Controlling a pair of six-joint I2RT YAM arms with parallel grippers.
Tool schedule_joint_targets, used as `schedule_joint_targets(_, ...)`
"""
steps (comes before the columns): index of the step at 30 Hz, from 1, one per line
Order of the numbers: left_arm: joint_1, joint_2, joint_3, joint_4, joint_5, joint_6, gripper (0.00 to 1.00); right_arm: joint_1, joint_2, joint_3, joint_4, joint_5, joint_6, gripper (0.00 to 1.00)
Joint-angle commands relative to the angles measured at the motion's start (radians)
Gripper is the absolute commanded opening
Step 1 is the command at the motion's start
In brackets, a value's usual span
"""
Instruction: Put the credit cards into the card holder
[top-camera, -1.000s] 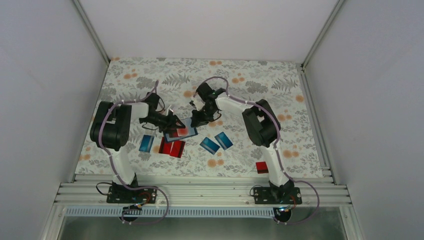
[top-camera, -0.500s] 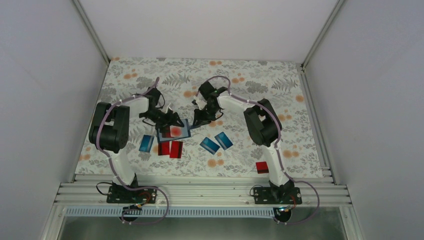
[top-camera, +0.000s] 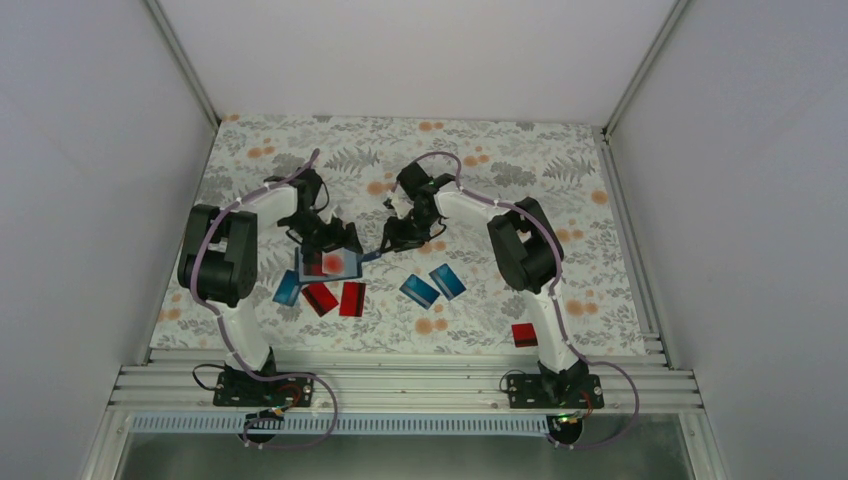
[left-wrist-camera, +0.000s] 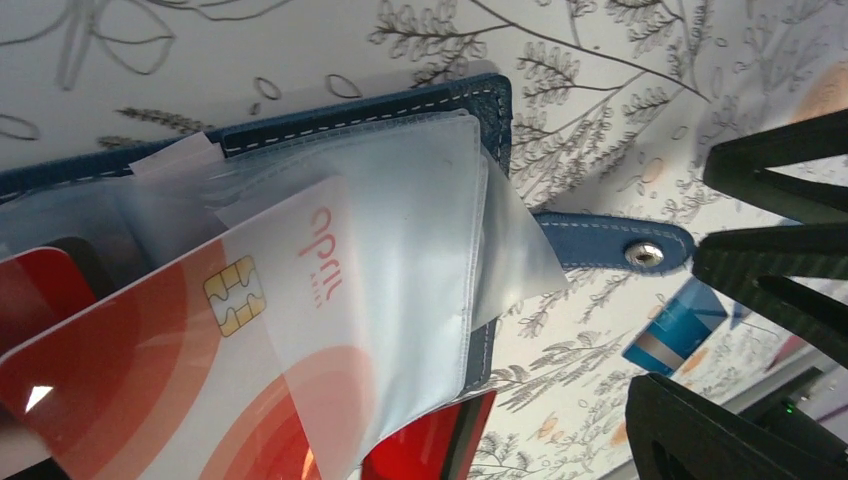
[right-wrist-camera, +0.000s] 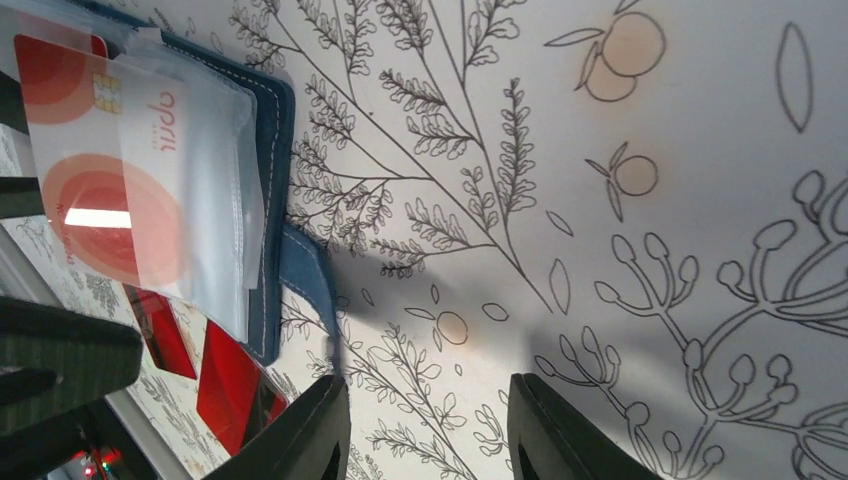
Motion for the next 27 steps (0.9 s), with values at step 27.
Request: schedule_joint_targets(27, -0.009, 0.019, -0.005, 0.01, -0.095, 0.004, 1.0, 0.06, 0.121, 0.089, 0.06, -0.199, 0.007, 0.09)
